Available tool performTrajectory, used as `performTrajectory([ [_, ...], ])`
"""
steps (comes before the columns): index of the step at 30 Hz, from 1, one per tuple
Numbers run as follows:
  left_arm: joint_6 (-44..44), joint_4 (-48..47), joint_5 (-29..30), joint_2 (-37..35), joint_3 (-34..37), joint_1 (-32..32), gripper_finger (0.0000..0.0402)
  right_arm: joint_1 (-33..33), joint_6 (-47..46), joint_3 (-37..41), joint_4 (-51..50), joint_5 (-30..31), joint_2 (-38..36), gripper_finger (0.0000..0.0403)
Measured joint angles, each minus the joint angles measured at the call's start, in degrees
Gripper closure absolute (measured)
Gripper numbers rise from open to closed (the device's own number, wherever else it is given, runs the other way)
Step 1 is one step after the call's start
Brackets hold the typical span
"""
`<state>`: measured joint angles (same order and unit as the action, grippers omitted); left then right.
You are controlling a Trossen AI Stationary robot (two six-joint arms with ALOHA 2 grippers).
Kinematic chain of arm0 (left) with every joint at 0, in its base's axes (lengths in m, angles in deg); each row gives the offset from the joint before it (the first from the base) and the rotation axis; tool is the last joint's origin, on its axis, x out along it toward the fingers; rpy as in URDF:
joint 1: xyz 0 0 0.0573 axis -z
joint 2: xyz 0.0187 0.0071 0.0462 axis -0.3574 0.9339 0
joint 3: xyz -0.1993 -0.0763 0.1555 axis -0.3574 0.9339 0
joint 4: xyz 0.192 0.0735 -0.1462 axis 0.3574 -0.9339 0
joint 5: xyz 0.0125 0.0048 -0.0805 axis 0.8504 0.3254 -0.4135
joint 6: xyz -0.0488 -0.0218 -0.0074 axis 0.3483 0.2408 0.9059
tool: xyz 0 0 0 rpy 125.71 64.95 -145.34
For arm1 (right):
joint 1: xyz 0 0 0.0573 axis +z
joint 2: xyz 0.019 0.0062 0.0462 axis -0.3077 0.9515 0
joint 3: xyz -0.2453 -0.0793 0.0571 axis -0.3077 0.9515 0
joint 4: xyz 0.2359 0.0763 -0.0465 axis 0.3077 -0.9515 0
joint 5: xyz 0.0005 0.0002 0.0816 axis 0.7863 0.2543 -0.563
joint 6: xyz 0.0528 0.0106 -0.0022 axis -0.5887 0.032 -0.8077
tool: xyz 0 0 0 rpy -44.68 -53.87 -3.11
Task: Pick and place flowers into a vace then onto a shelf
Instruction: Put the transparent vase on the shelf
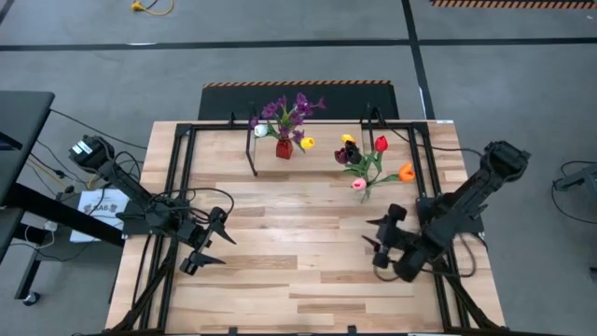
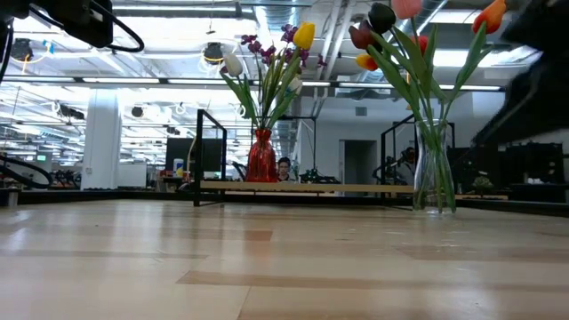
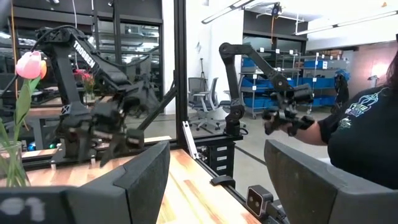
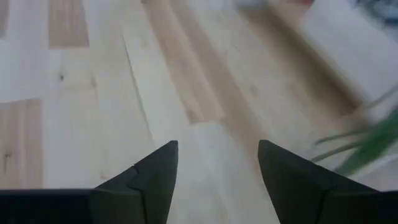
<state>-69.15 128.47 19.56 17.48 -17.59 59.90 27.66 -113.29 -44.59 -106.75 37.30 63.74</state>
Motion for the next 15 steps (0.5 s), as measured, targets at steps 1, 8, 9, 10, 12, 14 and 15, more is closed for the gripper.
performTrajectory([
  [1,0.0,0.0,0.0,0.0,0.0,0.0,0.0148,1.3,0.6,-0.5,-1.9,1.5,-1.2,0.0188],
  [8,0.5,0.5,0.5,0.0,0.0,0.0,0.0148,15.3,-8.4,0.6,-13.6,18.0,-17.0,0.0188],
  [9,0.8,0.5,0.5,0.0,0.0,0.0,0.0148,17.3,-8.2,1.2,-11.6,18.6,-19.2,0.0188],
  [10,1.2,0.5,0.5,0.0,0.0,0.0,0.0148,19.1,-7.1,1.7,-8.7,18.1,-21.1,0.0188],
  [12,1.6,0.5,0.5,0.0,0.0,0.0,0.0148,21.3,-3.2,3.1,-0.2,15.4,-22.9,0.0188],
  [14,1.5,0.5,0.5,0.0,0.0,0.0,0.0148,21.5,3.1,4.2,11.0,11.5,-21.9,0.0188],
  [15,1.5,0.4,0.6,0.0,0.0,0.0,0.0148,21.0,6.3,4.7,17.2,8.8,-20.7,0.0188],
])
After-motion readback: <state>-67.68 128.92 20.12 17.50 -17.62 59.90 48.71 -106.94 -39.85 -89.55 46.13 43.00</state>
